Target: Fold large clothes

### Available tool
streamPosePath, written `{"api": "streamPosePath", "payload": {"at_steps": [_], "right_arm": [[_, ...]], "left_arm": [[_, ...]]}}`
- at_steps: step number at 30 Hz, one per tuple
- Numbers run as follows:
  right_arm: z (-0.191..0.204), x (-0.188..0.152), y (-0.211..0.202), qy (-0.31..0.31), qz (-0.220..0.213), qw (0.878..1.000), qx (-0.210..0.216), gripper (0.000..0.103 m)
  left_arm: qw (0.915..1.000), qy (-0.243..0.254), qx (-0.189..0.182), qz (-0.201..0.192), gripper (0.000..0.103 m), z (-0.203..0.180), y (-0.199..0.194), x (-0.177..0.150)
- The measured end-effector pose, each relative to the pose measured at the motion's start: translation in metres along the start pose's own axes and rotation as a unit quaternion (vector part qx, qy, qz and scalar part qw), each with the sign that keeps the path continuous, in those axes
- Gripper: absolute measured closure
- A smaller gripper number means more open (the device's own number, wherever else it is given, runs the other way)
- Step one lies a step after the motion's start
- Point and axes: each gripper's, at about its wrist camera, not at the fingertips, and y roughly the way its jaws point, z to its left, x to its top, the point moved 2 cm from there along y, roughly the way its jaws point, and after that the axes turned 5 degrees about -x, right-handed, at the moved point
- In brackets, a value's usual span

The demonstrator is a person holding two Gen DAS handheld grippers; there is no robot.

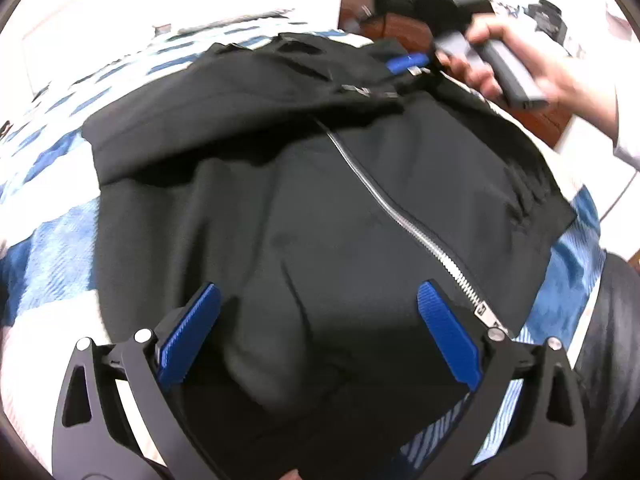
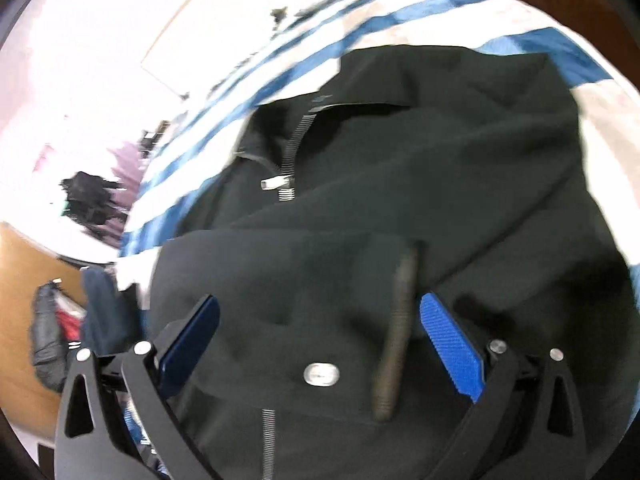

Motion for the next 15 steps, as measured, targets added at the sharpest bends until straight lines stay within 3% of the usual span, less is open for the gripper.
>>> {"api": "streamPosePath", "payload": {"at_steps": [3,6,10,12,13,15], "right_arm": [[0.003,-0.006,0.022,-0.013,0.043,0.999,0.025,0.005],[0.020,-0.013,0.044,-0.045,0.085,0.994,0.044,0.005],[0.035,-0.019,0.052,-0.042,0.088,0.993,0.063,0.007],[0.036,-0.018,0.053,-0.036,0.083,0.994,0.059,0.035],[0.035,-0.018,0.053,-0.035,0.080,0.995,0.050,0.067],[0.036,-0.018,0.052,-0.040,0.082,0.995,0.043,0.086]], "left_arm": [[0.9996,-0.024,-0.015,-0.009,0.006,0.009,-0.009,0.000],[0.9978,-0.055,-0.035,0.007,0.006,0.016,-0.004,-0.006],[0.9960,-0.074,-0.045,0.022,0.006,0.022,0.006,-0.014],[0.9960,-0.075,-0.044,0.020,0.006,0.021,0.007,-0.015],[0.9962,-0.074,-0.040,0.023,0.006,0.020,0.009,-0.015],[0.9970,-0.065,-0.032,0.026,0.006,0.015,0.010,-0.015]]}}
